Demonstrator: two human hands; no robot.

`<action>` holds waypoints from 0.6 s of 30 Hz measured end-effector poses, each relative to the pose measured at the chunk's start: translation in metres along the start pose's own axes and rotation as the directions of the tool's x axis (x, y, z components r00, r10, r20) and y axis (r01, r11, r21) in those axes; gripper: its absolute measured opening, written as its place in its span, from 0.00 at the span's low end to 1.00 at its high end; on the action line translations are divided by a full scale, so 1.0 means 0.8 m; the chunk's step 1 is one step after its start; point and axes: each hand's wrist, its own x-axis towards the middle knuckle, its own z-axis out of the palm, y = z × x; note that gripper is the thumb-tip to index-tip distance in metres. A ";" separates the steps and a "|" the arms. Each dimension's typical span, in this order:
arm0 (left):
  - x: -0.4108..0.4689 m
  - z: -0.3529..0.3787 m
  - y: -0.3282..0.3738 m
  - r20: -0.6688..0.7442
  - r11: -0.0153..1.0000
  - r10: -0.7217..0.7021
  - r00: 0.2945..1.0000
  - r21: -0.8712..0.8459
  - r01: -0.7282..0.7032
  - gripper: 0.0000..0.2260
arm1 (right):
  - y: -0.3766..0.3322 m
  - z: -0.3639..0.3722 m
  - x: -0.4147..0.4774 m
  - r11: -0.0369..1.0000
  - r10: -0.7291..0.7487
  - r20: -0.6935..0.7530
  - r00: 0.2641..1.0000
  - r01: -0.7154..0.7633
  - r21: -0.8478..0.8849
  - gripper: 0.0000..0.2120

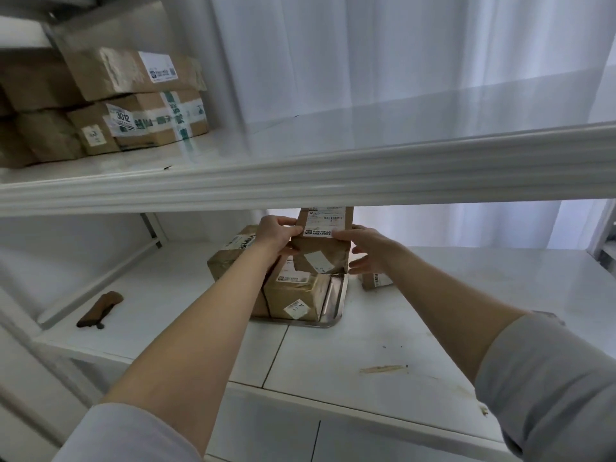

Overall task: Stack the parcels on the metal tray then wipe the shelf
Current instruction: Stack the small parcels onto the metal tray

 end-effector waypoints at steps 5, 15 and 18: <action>0.015 -0.030 -0.014 -0.118 0.998 0.002 0.993 0.070 0.007 0.12 | -0.003 0.049 0.025 0.995 -0.019 0.001 1.000 0.019 0.094 0.18; 0.029 -0.058 -0.038 -0.167 0.984 -0.021 0.986 0.169 0.050 0.12 | -0.005 0.101 0.051 0.999 0.005 -0.082 0.997 0.000 0.049 0.15; 0.033 -0.061 -0.044 -0.170 0.973 -0.011 0.985 0.224 0.050 0.14 | -0.003 0.104 0.050 1.000 0.008 -0.127 0.992 -0.009 -0.010 0.11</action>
